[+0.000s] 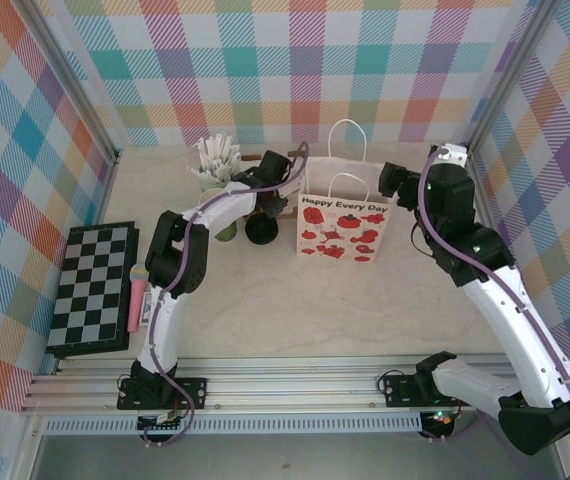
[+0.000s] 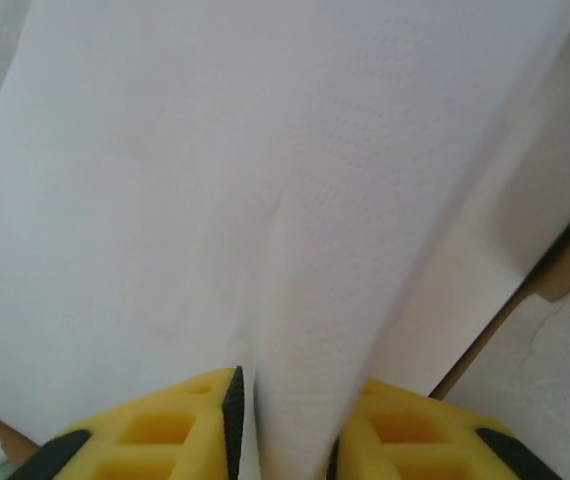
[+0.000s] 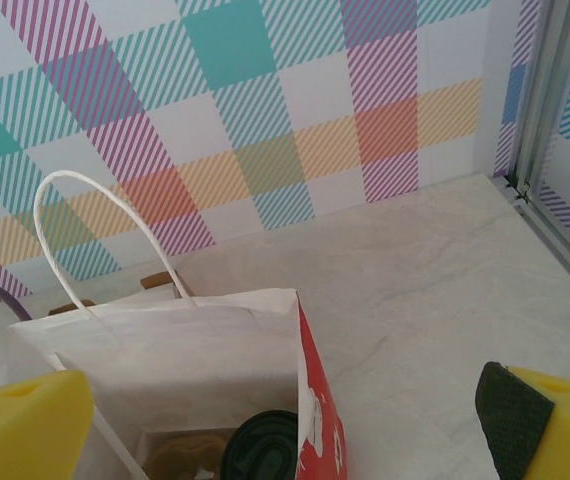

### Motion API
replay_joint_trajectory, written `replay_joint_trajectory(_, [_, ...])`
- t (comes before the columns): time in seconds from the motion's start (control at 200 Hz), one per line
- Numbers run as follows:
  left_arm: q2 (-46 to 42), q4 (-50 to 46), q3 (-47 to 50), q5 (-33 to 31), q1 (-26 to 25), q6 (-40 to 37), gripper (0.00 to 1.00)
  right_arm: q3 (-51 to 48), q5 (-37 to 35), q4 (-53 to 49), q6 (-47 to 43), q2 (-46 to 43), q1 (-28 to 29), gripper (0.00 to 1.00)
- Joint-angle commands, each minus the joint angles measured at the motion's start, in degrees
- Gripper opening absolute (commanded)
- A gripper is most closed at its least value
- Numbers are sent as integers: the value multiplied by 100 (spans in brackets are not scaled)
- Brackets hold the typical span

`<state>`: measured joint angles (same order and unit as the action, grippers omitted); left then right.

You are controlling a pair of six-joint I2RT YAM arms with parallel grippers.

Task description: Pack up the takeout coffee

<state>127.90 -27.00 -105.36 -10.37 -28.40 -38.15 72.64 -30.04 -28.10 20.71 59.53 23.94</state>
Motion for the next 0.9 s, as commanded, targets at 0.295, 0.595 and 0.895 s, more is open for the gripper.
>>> replay_joint_trajectory(0.295, [-593,-283,-239,872,259,782,0,-44,648,-248,403,62,-324,100])
replay_joint_trajectory(0.595, [-873,-302,-374,714,388,1797,0,810,2310,-1642,354,1100,-1406,98])
replay_joint_trajectory(0.895, [-1629,-898,-552,584,358,2830,0,1794,3278,-2265,65,2431,-1647,71])
